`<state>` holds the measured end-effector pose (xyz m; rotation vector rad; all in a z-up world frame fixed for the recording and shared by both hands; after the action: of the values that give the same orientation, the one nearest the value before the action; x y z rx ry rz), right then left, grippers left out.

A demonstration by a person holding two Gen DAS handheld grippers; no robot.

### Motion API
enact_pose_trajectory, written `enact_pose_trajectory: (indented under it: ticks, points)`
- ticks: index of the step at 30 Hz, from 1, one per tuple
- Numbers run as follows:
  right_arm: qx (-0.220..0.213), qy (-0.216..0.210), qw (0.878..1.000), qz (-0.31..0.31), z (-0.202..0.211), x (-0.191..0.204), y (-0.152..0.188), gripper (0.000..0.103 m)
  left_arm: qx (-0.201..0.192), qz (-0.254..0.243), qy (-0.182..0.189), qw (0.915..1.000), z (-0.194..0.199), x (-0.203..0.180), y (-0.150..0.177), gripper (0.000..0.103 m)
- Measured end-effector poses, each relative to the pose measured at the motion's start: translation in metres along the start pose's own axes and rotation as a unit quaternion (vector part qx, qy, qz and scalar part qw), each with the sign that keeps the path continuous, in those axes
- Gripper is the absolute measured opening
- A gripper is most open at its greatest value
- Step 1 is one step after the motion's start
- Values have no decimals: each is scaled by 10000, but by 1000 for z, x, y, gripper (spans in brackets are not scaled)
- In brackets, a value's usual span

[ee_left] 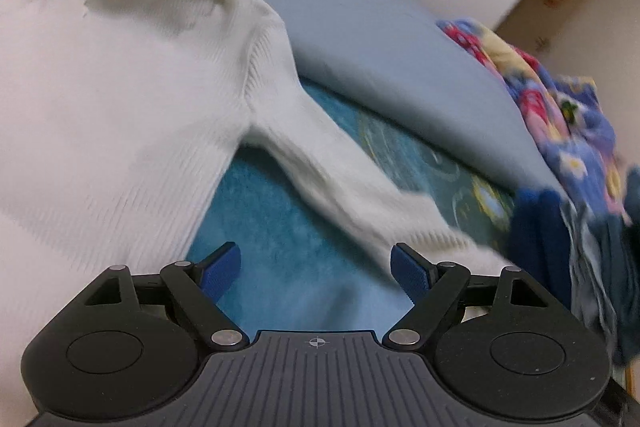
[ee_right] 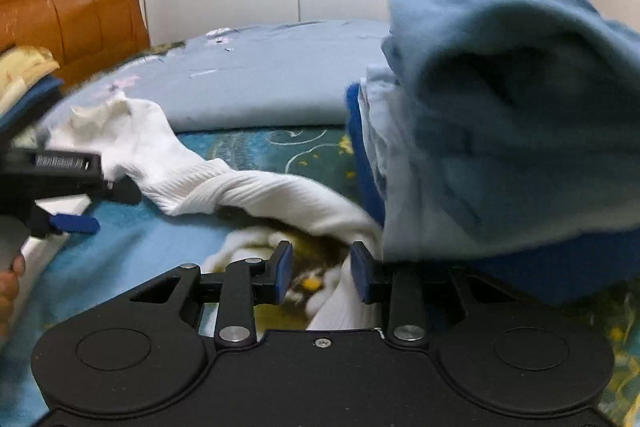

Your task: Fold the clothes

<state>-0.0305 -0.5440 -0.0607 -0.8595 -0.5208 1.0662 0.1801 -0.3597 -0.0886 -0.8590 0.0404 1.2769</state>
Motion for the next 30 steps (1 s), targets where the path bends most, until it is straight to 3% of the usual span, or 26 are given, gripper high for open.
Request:
enact_pose_trajectory:
  ticks: [8,9,11,12,13,14,17,20,24,26,30]
  points:
    - [-57,211,9968,763,-18,16,-8,41,-282,527,431,9973,-18,3,-17,86]
    - [-49,219,9964,818,-20,17,-8,41,-308,540,462,9970,-20,3,-17,81]
    - [-43,284,9958,864,-23,20,-7,44,-360,563,524,9964,-23,3,-17,56]
    - [-51,260,9960,848,-23,21,-6,45,-390,615,529,9959,-22,4,-17,37]
    - [-93,200,9959,872,-22,23,-5,45,-421,673,531,9954,-21,6,-17,27]
    - [-135,140,9958,897,-21,25,-5,44,-541,696,645,9940,-17,9,-17,23]
    - [-261,-41,9949,971,-17,31,-4,44,-880,662,947,9894,0,16,-19,18]
    - [-410,-135,9936,1039,-15,35,-7,44,-954,745,1005,9875,15,26,-20,15]
    - [-415,-174,9907,1287,-30,43,-22,45,-714,658,698,9928,20,36,-17,15]
    - [-397,-173,9895,1381,-38,44,-29,46,-440,724,649,9943,15,40,-15,15]
    - [-183,-248,9894,1421,-53,42,-38,47,-273,661,641,9954,19,46,-8,16]
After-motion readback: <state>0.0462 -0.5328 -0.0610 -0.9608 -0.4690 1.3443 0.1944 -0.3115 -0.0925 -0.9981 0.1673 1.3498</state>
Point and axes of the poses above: each gripper's, at about its wrist camera, not at the fingertips, and z roughly against the way its jaws point, x to its left, y to its underside, the point moved 2 cm from there along -z, roughly the way its jaws point, and after that the axes turned 3 degrees about z, right-handed, at the moved point
